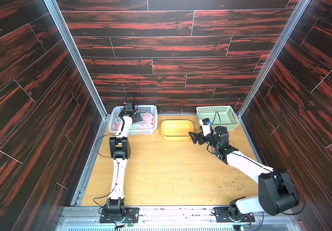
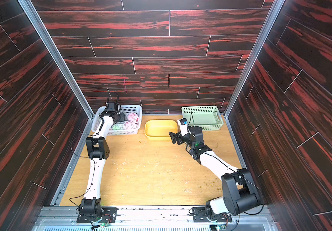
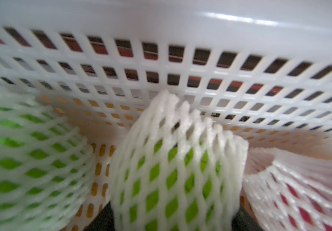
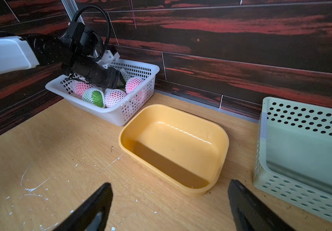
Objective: Remove foam nets from apples
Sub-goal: Pick up the apple from the basket.
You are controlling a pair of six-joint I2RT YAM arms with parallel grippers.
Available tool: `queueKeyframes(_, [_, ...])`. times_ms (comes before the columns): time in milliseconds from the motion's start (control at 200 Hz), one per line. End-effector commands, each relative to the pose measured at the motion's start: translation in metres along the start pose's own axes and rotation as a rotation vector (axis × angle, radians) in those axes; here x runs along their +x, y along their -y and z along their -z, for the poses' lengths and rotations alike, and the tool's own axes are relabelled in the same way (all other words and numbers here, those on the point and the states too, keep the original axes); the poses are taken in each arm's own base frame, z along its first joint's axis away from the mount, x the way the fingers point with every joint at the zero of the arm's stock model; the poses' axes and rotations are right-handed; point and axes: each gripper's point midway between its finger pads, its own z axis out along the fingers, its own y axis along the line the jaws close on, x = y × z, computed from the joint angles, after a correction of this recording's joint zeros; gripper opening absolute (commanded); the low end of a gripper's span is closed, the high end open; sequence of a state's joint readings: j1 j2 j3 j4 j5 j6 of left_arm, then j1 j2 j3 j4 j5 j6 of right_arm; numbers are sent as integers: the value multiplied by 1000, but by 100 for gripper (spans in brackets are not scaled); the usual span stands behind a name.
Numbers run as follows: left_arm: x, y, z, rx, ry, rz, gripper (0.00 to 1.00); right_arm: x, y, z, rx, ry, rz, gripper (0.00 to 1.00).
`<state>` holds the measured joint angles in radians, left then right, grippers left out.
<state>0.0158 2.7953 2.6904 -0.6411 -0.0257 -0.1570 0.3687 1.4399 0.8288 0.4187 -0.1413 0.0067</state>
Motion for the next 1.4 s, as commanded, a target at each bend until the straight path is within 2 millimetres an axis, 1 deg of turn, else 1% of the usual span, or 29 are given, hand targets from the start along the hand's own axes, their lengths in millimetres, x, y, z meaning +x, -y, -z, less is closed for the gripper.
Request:
queueKeyframes(0, [-29, 1, 28, 12, 59, -2, 59, -6, -4, -4, -20, 9, 2, 94])
queueKeyframes(45, [-31, 1, 31, 13, 65, -4, 56, -7, -5, -4, -23, 9, 1, 94])
queueKeyframes(155, [-39, 1, 38, 7, 86, -11, 54, -9, -5, -4, -27, 11, 0, 94])
queueKeyframes(200, [-43, 0, 42, 5, 97, -11, 51, -11, -6, -3, -27, 14, 1, 94])
queueKeyframes(331, [-53, 2, 53, 6, 118, -13, 50, -13, -6, -1, -27, 19, 4, 94])
queueKeyframes(421, [-61, 5, 64, 16, 138, -11, 48, -16, -7, 0, -27, 21, 7, 94])
queueKeyframes(586, [-77, 8, 86, 27, 172, -15, 48, -20, -7, 3, -26, 33, 10, 94])
queueKeyframes(686, [-83, 10, 102, 31, 180, -21, 46, -22, -7, 6, -21, 40, 12, 94])
queueKeyframes(722, [-85, 11, 109, 38, 184, -25, 44, -23, -7, 7, -19, 43, 13, 94])
queueKeyframes(807, [-83, 15, 125, 50, 173, -39, 43, -26, -8, 9, -21, 52, 11, 94])
queueKeyframes(877, [-87, 18, 145, 53, 193, -52, 43, -29, -9, 12, -22, 64, 11, 94])
queueKeyframes(917, [-83, 20, 153, 55, 190, -59, 44, -32, -9, 14, -23, 72, 10, 94])
queueKeyframes(932, [-90, 22, 159, 62, 222, -59, 44, -33, -9, 15, -22, 77, 10, 94])
queueKeyframes(967, [-90, 24, 170, 68, 237, -65, 44, -35, -11, 16, -27, 83, 11, 94])
queueKeyframes(982, [-88, 25, 172, 70, 239, -66, 44, -36, -11, 17, -28, 86, 10, 94])
queueKeyframes(1017, [-88, 29, 185, 78, 257, -73, 44, -39, -12, 18, -29, 92, 10, 94])
queueKeyframes(1027, [-86, 31, 186, 80, 257, -74, 44, -38, -12, 18, -29, 90, 8, 94])
queueKeyframes(1047, [-88, 33, 196, 85, 275, -77, 44, -40, -12, 19, -31, 93, 8, 94])
queueKeyframes(1087, [-81, 38, 205, 93, 280, -81, 44, -43, -13, 21, -33, 101, 7, 94])
queueKeyframes(1142, [-77, 46, 229, 110, 312, -90, 45, -46, -15, 23, -38, 108, 6, 94])
queueKeyframes(1147, [-75, 47, 229, 111, 310, -89, 45, -47, -15, 24, -37, 110, 6, 94])
queueKeyframes(1177, [-70, 51, 240, 120, 325, -90, 45, -48, -16, 25, -39, 114, 4, 94])
queueKeyframes(1208, [-69, 57, 256, 136, 350, -91, 45, -50, -16, 27, -43, 118, 1, 94])
queueKeyframes(1288, [-48, 71, 282, 161, 370, -86, 45, -52, -20, 30, -57, 127, -10, 94])
queueKeyframes(1298, [-44, 73, 289, 171, 378, -86, 45, -53, -20, 30, -56, 128, -10, 94])
queueKeyframes(1313, [-39, 77, 293, 184, 379, -84, 45, -52, -21, 31, -60, 128, -11, 94])
queueKeyframes(1373, [-14, 91, 305, 230, 373, -83, 45, -52, -24, 33, -71, 129, -19, 94])
queueKeyframes(1378, [-10, 92, 303, 231, 366, -83, 45, -52, -25, 33, -73, 127, -21, 94])
queueKeyframes(1398, [-1, 98, 307, 248, 363, -82, 45, -51, -25, 34, -75, 126, -28, 94])
